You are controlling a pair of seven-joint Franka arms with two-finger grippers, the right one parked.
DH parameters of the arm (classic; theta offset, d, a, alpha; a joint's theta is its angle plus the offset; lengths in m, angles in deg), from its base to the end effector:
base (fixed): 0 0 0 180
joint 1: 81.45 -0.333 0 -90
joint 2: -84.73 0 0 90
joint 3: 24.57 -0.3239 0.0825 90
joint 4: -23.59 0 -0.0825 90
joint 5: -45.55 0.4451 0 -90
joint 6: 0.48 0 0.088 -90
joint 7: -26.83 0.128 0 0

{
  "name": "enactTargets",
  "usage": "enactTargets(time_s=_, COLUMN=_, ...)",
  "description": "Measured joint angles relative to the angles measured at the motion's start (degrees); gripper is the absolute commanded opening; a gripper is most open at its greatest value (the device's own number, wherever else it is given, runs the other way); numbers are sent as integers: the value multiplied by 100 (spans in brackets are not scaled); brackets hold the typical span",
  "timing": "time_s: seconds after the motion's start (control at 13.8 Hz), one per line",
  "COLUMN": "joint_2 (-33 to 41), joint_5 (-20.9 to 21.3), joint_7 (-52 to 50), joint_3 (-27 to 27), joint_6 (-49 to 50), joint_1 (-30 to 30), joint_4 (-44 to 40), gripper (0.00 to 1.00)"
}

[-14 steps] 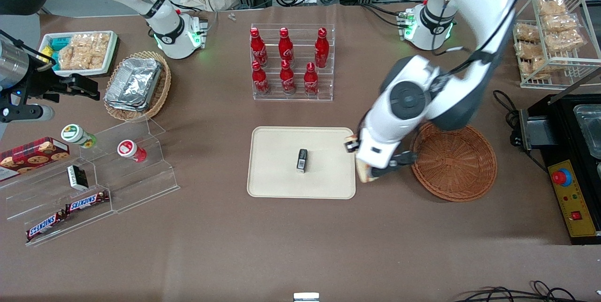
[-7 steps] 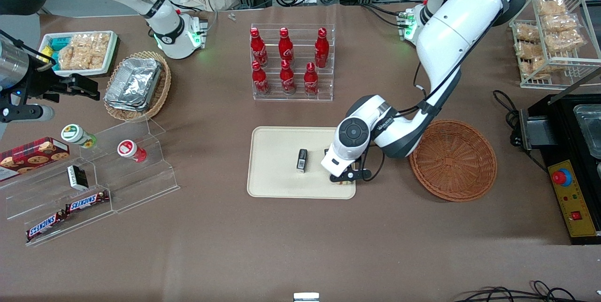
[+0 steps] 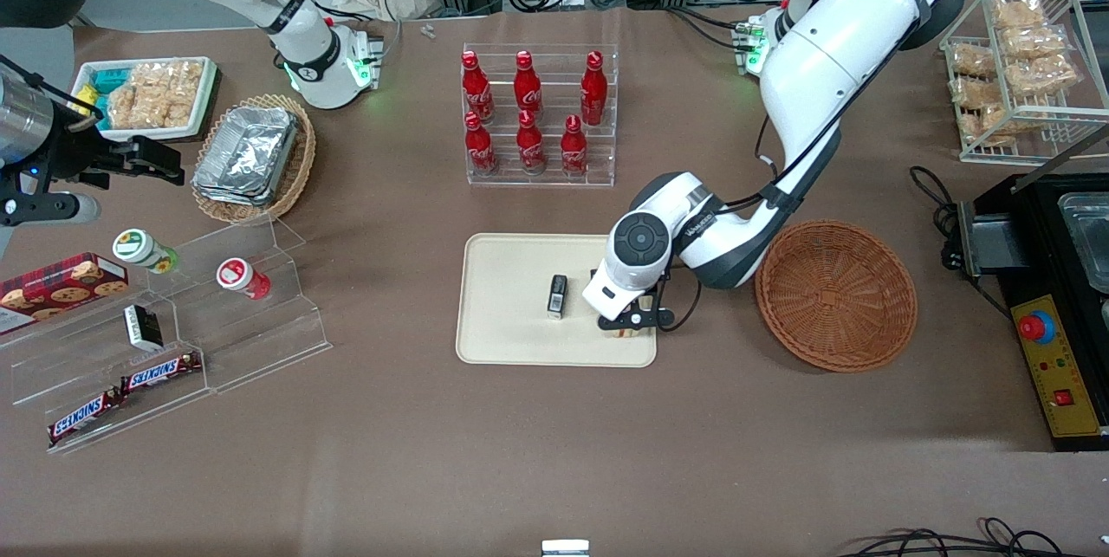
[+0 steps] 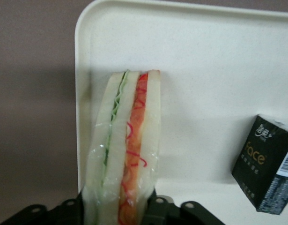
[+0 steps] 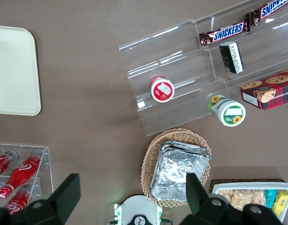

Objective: Place sandwich from basket to tray
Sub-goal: 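Lower the sandwich onto the tray beside the black box and release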

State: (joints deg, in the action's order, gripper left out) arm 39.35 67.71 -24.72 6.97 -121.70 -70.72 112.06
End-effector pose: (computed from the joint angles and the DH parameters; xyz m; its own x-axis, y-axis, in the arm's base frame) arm 0.5943 -0.4476 0.1735 0.9920 0.0611 -0.1107 0.0592 -0.9980 -0.0206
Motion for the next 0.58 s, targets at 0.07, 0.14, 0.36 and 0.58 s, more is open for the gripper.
enactTargets(time_s=0.07, joint_2=30, joint_5=0, joint_7=-1, joint_3=0, joint_6=2, joint_1=-7, joint_4=-81, gripper=100)
enactTargets(time_s=0.14, joint_2=111, joint_5=0, joint_7=-2, joint_3=0, joint_6=29, joint_1=-29, joint_4=-169, gripper=100)
enactTargets(time_s=0.36, joint_2=761, joint_5=-4, joint_7=-2, joint_3=3, joint_6=588, joint_1=-251, joint_4=-364, gripper=100)
enactTargets(time_s=0.58, joint_2=1810, joint_5=-453, joint_7=25, joint_3=12, joint_6=1554, joint_1=-719, joint_4=-412, gripper=100)
